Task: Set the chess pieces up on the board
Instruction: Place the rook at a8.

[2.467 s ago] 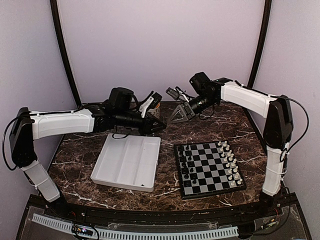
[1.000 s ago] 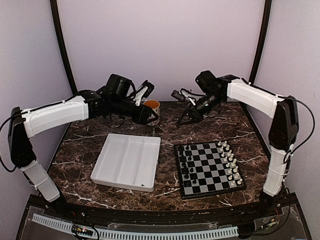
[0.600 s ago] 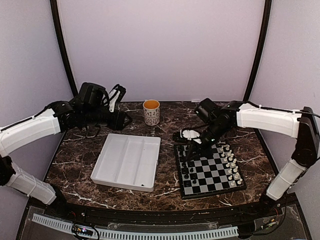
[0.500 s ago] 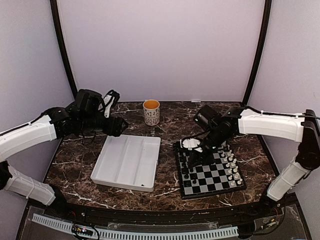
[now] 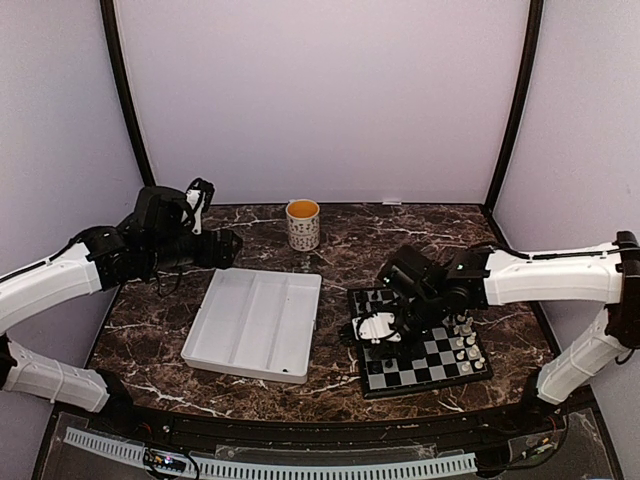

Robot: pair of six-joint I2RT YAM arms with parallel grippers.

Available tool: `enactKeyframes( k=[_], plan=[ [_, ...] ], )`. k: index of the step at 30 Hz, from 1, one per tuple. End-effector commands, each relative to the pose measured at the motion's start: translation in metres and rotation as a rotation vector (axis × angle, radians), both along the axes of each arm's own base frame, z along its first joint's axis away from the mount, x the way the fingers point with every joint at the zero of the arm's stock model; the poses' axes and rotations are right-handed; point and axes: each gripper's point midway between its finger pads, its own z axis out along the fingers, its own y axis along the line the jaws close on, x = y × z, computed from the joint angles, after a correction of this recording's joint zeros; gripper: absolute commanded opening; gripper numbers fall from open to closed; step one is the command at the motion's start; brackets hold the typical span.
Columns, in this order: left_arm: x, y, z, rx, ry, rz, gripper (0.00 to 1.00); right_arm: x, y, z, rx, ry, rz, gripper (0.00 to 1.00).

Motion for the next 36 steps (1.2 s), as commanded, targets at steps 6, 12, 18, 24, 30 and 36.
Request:
enactKeyframes(
  k=[6, 12, 18, 24, 30, 36],
  plan=[
    [-0.004, -0.025, 0.013, -0.052, 0.002, -0.128, 0.87, -0.019, 0.014, -0.033, -0.073, -0.071, 0.058, 0.06],
    [-0.007, -0.027, 0.02, -0.086, -0.005, -0.142, 0.85, -0.021, 0.003, -0.043, -0.112, -0.094, 0.06, 0.06],
    [-0.012, -0.026, 0.018, -0.093, 0.009, -0.144, 0.84, -0.022, 0.001, -0.047, -0.125, -0.086, 0.07, 0.07],
    [-0.015, -0.022, 0.012, -0.092, 0.025, -0.135, 0.82, -0.027, 0.0, -0.048, -0.122, -0.066, 0.081, 0.08],
    [-0.016, -0.022, 0.01, -0.095, 0.028, -0.135, 0.82, -0.033, -0.004, -0.053, -0.138, -0.044, 0.101, 0.08],
    [-0.015, -0.026, 0.003, -0.088, 0.044, -0.146, 0.82, -0.035, -0.003, -0.059, -0.154, -0.027, 0.106, 0.08]
  ],
)
